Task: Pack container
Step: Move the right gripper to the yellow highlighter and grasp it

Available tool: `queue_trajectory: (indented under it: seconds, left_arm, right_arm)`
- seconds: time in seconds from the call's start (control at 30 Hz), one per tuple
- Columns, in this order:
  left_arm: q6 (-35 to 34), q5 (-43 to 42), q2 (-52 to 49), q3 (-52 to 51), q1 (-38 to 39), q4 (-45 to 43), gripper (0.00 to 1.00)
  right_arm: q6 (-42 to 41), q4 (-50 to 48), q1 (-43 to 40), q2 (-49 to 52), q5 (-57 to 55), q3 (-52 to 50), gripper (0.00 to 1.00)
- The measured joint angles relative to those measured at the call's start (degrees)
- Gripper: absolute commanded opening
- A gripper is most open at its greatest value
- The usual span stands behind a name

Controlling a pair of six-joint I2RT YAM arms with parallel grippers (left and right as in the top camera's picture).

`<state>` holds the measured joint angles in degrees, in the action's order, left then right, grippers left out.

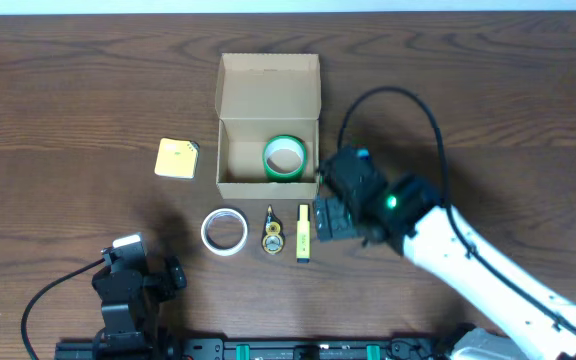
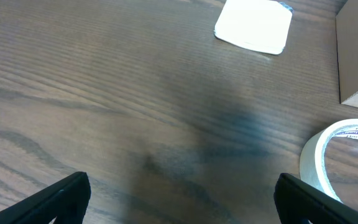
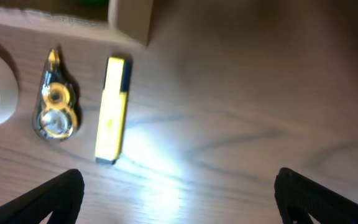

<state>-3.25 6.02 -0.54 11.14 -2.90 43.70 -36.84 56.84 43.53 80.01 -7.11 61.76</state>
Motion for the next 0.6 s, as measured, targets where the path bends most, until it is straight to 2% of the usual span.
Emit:
queue_trajectory:
  seconds: [0.17,0.3,0.6]
  left_arm:
    - [0.0,0.0,0.0,0.0,0.0,0.0,0.95]
    - [0.0,0.0,0.0,0.0,0.0,0.0,0.95]
    - [0.0,0.0,0.0,0.0,0.0,0.0,0.95]
  right_arm:
    - [-14.6,-7.2,7.5,0.5,0.2,-7.3,0.98]
    - [-23.9,-12.2,9.9,2.6,-0.4,-8.0,0.97]
    - [-32.0,-17.9,9.9,11.5,-1.7,-8.0,0.95]
